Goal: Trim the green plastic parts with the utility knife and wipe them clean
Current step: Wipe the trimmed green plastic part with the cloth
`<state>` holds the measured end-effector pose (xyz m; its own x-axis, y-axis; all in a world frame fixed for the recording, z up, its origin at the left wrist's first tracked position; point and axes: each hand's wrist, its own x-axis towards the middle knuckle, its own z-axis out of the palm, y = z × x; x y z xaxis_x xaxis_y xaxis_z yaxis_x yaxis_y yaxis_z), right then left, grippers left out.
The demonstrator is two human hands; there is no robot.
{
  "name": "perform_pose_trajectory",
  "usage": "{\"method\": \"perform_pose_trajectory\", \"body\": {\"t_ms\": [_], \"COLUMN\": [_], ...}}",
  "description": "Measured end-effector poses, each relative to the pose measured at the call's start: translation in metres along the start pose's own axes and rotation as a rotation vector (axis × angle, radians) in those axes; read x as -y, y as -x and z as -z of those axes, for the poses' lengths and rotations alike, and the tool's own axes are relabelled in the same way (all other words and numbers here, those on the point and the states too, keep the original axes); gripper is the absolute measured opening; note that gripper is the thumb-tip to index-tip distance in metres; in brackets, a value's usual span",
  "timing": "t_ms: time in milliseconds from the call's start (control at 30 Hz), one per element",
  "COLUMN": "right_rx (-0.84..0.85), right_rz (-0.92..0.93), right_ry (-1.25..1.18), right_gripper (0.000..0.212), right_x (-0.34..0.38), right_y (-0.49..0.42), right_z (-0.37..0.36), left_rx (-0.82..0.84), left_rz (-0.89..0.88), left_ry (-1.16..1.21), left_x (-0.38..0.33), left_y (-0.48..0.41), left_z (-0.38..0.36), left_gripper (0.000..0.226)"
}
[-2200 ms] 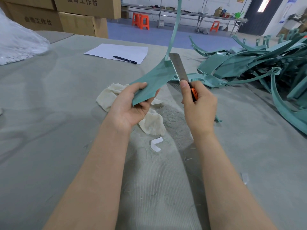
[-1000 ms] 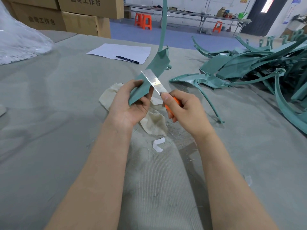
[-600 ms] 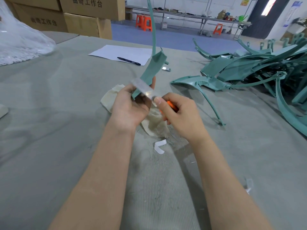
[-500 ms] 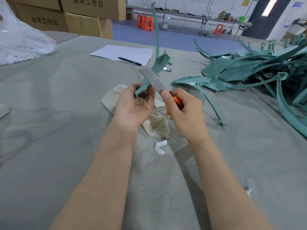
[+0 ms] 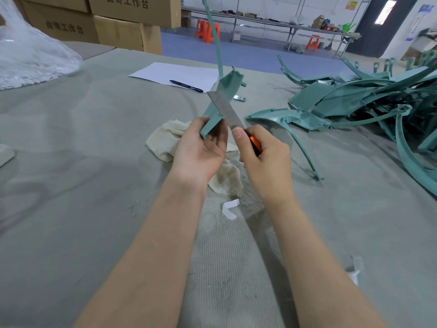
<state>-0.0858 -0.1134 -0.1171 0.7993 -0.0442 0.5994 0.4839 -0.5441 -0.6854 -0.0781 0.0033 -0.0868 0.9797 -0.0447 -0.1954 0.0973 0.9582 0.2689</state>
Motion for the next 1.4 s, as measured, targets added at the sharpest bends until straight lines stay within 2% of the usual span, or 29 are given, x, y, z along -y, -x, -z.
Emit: {"method": "perform_pose_trajectory", "body": {"t_ms": [67, 167, 433, 567, 733, 833, 933, 1067, 1133, 1267, 1400], "right_rx": [0.035, 0.092, 0.134, 0.198, 0.231, 0.195, 0.042, -0.106, -0.096, -0.036, -0.023], "right_rz": [-0.006, 0.011, 0.042, 0.057, 0.076, 0.048, -0.015, -0.111, -0.131, -0.15, -0.174], "right_ry": [-0.01, 0.007, 0.008, 0.026, 0.019, -0.032, -0.12, -0.219, -0.241, -0.249, -0.261], "right_gripper": [0.03, 0.035, 0.034, 0.03, 0.026, 0.027, 0.031, 0.05, 0.055, 0.057, 0.056], "right_x": [0.001, 0.003, 0.003, 0.001, 0.001, 0.004, 0.007, 0.001, -0.001, 0.002, 0.004], "right_y": [0.001, 0.003, 0.004, 0.005, 0.006, 0.004, -0.001, -0.008, -0.008, -0.007, -0.007], "right_z": [-0.001, -0.003, -0.005, -0.008, -0.008, -0.005, 0.002, 0.011, 0.013, 0.012, 0.011], "left_rx": [0.019, 0.033, 0.053, 0.033, 0.074, 0.067, 0.029, 0.065, 0.09, 0.119, 0.126], "left_rz": [0.013, 0.033, 0.06, 0.017, 0.013, 0.029, 0.003, 0.016, 0.04, 0.044, 0.042], "left_ry": [0.023, 0.058, 0.124, 0.126, 0.157, 0.11, 0.035, 0.011, -0.035, -0.111, -0.145], "left_x": [0.0, -0.001, -0.002, -0.003, -0.006, -0.006, -0.004, -0.003, -0.004, -0.003, -0.002], "left_y": [-0.001, -0.002, -0.002, -0.002, 0.0, -0.002, -0.003, 0.002, 0.003, 0.005, 0.005], "left_z": [-0.001, -0.001, -0.001, -0.001, 0.0, -0.001, -0.002, 0.0, 0.001, 0.002, 0.002], "left_gripper": [0.015, 0.02, 0.02, 0.016, 0.021, 0.019, 0.017, 0.023, 0.025, 0.045, 0.032]}}
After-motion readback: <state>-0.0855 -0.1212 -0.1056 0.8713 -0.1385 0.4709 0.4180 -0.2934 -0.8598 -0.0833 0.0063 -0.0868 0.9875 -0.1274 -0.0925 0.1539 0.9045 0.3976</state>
